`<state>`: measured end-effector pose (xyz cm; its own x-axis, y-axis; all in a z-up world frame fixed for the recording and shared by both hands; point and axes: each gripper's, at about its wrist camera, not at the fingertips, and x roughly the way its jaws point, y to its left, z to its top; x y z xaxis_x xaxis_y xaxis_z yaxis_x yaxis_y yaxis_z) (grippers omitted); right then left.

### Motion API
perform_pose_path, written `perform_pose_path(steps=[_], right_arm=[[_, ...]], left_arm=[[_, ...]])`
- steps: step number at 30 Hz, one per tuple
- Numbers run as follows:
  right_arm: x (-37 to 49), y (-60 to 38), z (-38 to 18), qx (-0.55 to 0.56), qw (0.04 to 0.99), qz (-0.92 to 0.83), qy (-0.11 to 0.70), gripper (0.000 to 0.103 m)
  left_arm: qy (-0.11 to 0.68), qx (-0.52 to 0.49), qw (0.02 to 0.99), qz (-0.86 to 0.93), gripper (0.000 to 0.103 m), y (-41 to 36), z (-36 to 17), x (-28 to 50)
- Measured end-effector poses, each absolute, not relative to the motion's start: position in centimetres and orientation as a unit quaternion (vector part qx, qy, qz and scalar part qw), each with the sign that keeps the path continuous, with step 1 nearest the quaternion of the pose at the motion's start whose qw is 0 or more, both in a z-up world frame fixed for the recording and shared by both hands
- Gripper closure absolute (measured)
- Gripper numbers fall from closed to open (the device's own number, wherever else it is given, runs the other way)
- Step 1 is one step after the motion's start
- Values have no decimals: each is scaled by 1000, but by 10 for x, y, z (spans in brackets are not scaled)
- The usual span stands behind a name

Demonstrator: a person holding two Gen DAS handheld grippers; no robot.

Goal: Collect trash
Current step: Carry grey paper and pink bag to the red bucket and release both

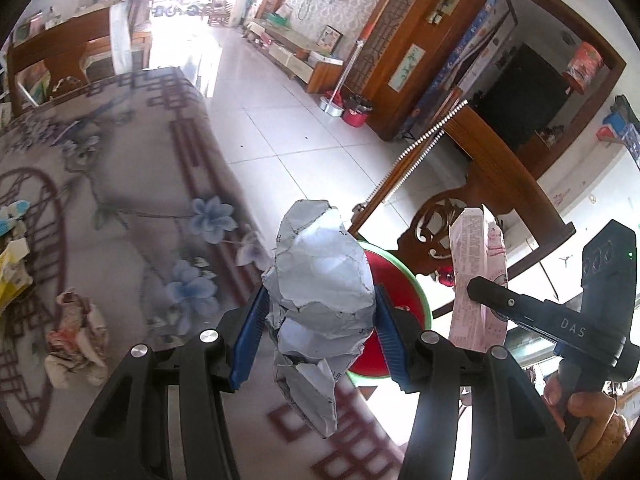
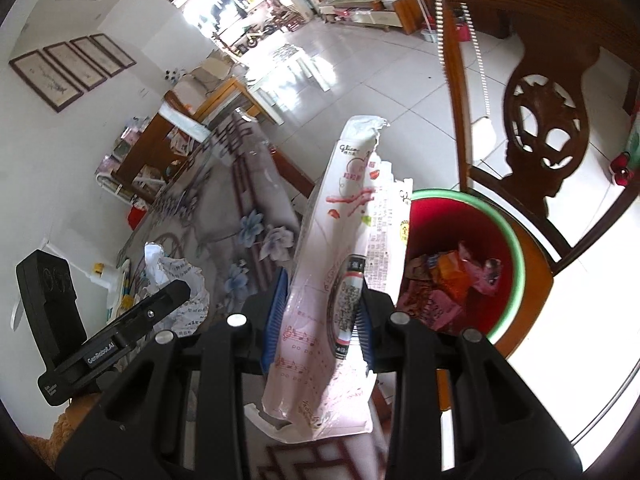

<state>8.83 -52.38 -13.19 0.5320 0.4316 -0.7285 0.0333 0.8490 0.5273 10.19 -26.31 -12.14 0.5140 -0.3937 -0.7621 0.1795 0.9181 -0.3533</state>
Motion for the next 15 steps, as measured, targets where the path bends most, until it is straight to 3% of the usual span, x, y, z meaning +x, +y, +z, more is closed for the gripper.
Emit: perform_pose_path(steps=[15], right_arm=[[90,-580,-144,280,834,88,468,71]], left_arm=[[483,-80,847,-210,53,-334,-130,130]])
